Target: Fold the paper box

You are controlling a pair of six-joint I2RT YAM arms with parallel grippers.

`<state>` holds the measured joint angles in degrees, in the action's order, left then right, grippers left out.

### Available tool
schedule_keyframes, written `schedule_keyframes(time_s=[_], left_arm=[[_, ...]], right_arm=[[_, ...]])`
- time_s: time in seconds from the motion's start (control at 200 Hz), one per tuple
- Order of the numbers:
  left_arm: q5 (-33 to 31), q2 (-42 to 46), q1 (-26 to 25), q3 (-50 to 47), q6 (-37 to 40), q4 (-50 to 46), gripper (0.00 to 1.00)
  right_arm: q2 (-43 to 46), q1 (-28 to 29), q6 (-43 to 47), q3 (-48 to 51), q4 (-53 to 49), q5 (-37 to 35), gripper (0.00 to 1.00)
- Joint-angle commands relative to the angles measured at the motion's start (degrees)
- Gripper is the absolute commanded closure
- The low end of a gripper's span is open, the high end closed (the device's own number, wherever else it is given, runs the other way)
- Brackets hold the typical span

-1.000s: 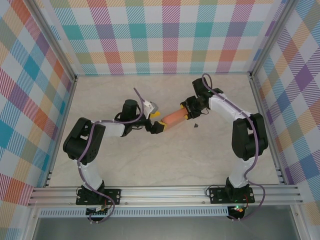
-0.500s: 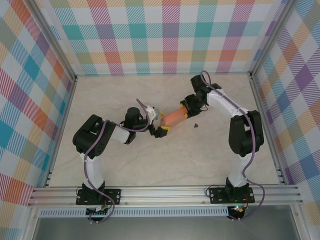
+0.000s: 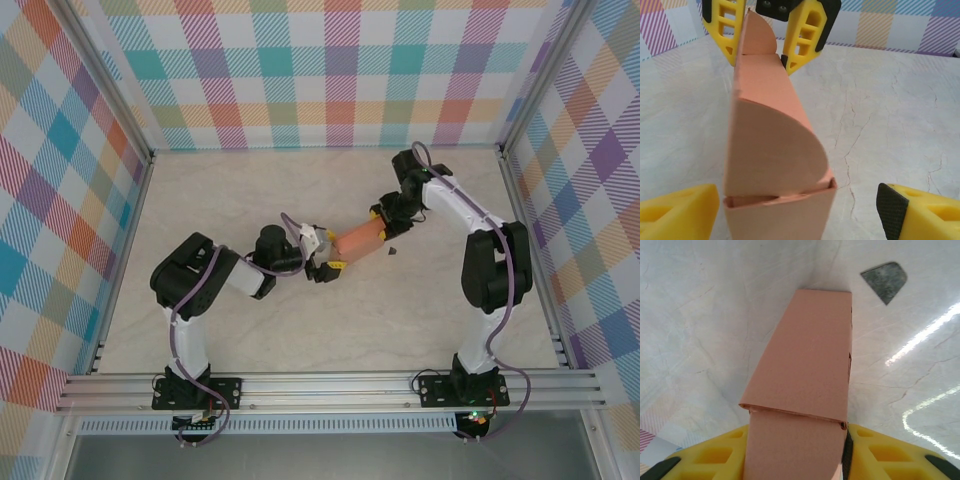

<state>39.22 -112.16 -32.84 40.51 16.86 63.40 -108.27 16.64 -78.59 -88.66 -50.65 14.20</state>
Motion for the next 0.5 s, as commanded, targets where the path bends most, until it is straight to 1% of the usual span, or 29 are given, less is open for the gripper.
schedule_keyframes(time_s=[0.0, 0.055, 0.125, 0.165, 0.22, 0.245, 0.305, 0.395, 0.445, 0.495], left_arm=[[-3.66, 0.71, -1.76, -1.48, 3.14, 3.52, 0.18], [-5.3, 0.63, -2.34, -1.96, 3.61, 4.3, 0.19], [-7.55, 0.26, -3.24, -2.41, 4.49, 5.53, 0.27], [-9.36, -0.13, -3.63, -2.72, 4.42, 7.01, 0.28], [-10.12, -0.98, -3.63, -2.72, 3.78, 8.84, 0.28], [-10.74, -1.3, -3.63, -2.57, 3.35, 9.51, 0.3], [-10.91, -1.94, -3.61, -2.0, 3.25, 9.84, 0.31], [-11.37, -2.77, -3.63, -1.37, 3.17, 10.54, 0.39], [-11.63, -3.28, -3.63, -1.44, 3.06, 11.44, 0.4], [-11.48, -3.57, -3.63, -1.62, 3.33, 12.09, 0.44]], right_arm=[[-0.49, -0.32, -1.17, 1.66, -4.32, -0.9, 0.58], [-0.78, -0.32, -1.39, 1.65, -4.16, -0.5, 0.58], [-0.76, -0.3, -1.39, 1.73, -4.21, -0.53, 0.58], [-0.76, -0.3, -1.3, 1.73, -4.38, -0.62, 0.58], [-0.63, -0.3, -1.05, 1.72, -4.58, -0.74, 0.58], [-0.56, -0.25, -0.91, 1.74, -4.73, -0.73, 0.58], [-0.29, -0.3, -0.72, 1.78, -5.0, -1.05, 0.58], [0.13, -0.31, -0.38, 1.8, -5.47, -1.49, 0.58], [0.33, -0.38, -0.09, 1.77, -5.6, -1.87, 0.58], [0.47, -0.55, 0.22, 1.73, -5.74, -2.23, 0.58]])
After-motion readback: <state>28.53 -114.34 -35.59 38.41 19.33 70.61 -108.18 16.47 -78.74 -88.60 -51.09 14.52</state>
